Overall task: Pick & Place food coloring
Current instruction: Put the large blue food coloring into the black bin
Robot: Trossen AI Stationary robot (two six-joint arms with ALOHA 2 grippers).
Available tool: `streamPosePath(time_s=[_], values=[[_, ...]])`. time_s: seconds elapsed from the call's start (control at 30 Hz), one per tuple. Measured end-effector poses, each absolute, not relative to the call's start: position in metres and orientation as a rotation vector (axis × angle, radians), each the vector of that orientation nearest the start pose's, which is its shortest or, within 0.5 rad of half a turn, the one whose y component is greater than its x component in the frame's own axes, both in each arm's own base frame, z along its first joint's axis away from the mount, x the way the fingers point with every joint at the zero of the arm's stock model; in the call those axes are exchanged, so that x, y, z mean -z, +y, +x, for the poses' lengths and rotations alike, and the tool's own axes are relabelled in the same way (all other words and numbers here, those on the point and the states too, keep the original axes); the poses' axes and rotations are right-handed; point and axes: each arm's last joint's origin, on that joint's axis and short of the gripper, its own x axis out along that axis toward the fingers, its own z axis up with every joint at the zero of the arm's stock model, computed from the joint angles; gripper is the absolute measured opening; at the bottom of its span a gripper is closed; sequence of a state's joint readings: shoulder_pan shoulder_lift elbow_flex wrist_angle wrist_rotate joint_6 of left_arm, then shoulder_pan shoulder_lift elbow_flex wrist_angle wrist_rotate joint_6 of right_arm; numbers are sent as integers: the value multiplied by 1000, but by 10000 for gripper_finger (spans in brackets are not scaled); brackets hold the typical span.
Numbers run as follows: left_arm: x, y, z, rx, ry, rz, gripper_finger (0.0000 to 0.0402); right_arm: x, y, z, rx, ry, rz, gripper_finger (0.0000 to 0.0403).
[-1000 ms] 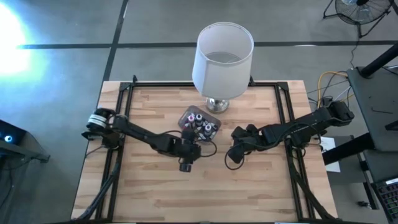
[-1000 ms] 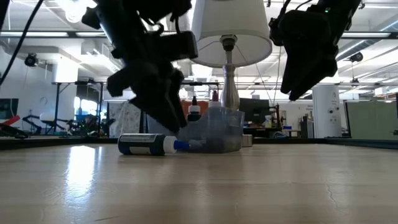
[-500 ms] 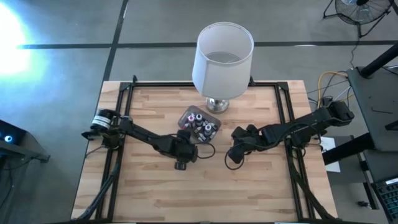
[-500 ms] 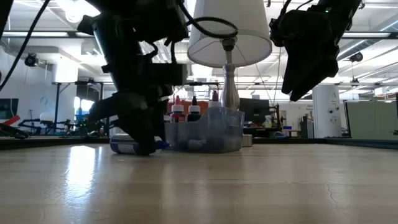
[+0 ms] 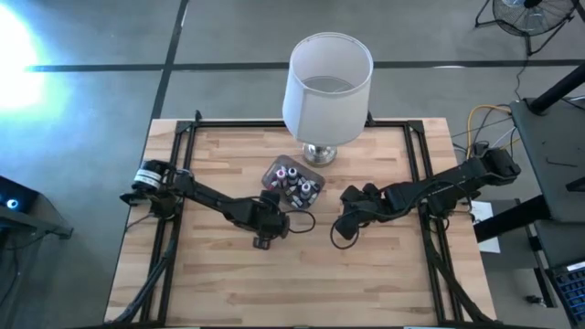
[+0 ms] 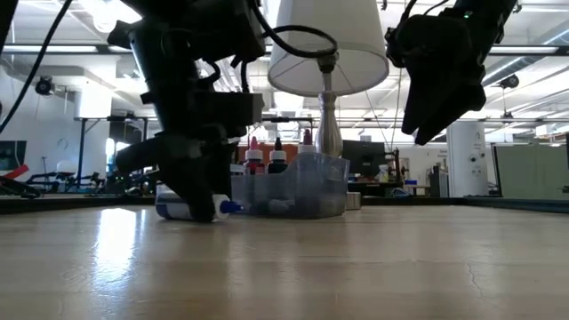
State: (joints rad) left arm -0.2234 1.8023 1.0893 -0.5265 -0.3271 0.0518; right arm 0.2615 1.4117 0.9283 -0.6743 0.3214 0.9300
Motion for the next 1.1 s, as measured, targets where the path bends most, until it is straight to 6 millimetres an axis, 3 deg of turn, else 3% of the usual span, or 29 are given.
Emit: streamPosePath(time_s=[0.47,0.73,0.9,1.0,1.1], values=[[-152,-67,327,34,1218,378,182,-216,58,255,585,951,516,242],[-151,-66,324,36,1251,391,114,-216,57,255,603,936,510,242],[-153,-65,321,-1,1265,372,104,-216,57,255,603,936,510,242],[-164,-64,318,-63,1236,285,103,-216,57,255,603,935,512,242],[-191,-63,313,-191,1117,125,100,-217,57,255,608,925,529,242]])
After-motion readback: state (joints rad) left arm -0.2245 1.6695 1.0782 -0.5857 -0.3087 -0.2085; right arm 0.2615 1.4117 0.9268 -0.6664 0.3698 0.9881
